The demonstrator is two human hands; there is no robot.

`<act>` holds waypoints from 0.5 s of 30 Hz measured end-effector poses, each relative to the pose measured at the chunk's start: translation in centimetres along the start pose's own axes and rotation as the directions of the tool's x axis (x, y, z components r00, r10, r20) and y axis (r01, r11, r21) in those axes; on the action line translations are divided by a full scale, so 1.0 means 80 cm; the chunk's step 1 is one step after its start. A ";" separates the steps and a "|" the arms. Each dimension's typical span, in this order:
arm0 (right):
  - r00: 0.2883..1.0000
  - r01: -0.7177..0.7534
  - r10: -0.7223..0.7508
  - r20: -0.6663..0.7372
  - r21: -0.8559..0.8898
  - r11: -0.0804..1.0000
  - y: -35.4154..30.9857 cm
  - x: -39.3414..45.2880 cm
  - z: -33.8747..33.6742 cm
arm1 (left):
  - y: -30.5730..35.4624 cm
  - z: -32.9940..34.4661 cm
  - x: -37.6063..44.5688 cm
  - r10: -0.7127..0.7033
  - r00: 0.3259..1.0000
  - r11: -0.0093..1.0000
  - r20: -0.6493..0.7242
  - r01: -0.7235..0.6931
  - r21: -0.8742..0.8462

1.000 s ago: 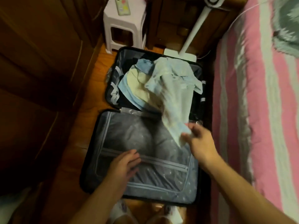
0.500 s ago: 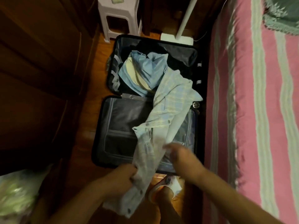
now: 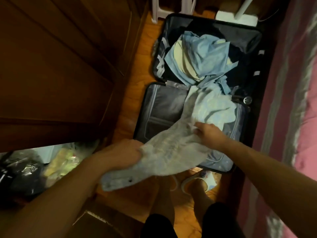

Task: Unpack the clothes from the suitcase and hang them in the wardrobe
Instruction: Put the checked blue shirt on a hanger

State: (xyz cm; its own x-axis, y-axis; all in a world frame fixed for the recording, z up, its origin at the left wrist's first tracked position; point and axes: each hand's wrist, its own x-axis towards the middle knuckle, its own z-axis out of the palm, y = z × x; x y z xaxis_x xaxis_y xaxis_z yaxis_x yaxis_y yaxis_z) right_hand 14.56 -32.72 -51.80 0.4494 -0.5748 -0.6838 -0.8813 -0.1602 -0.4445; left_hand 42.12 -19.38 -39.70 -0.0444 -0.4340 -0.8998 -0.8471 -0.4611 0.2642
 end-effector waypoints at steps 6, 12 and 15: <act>0.792 -0.359 0.592 -0.151 0.669 0.651 0.094 -0.126 -0.094 | 0.029 -0.071 0.064 0.117 0.972 0.932 -0.204 -0.037 0.360; 0.907 -0.058 0.281 -0.313 0.568 0.821 0.104 -0.184 -0.123 | 0.089 -0.102 0.151 0.405 0.863 0.631 -0.301 -0.026 0.775; 0.941 -0.182 0.252 -0.224 0.293 0.939 0.094 -0.217 -0.116 | 0.091 -0.119 0.142 0.489 0.758 0.602 -0.432 0.065 0.796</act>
State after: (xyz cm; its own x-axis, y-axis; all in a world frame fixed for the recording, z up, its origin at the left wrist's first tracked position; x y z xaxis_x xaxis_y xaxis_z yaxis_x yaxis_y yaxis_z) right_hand -1.22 -31.41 -37.94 0.1678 -0.7613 -0.6262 -0.8661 0.1895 -0.4625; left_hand 40.52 -35.03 -44.74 -0.2194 -0.8886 -0.4028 -0.9341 0.3105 -0.1763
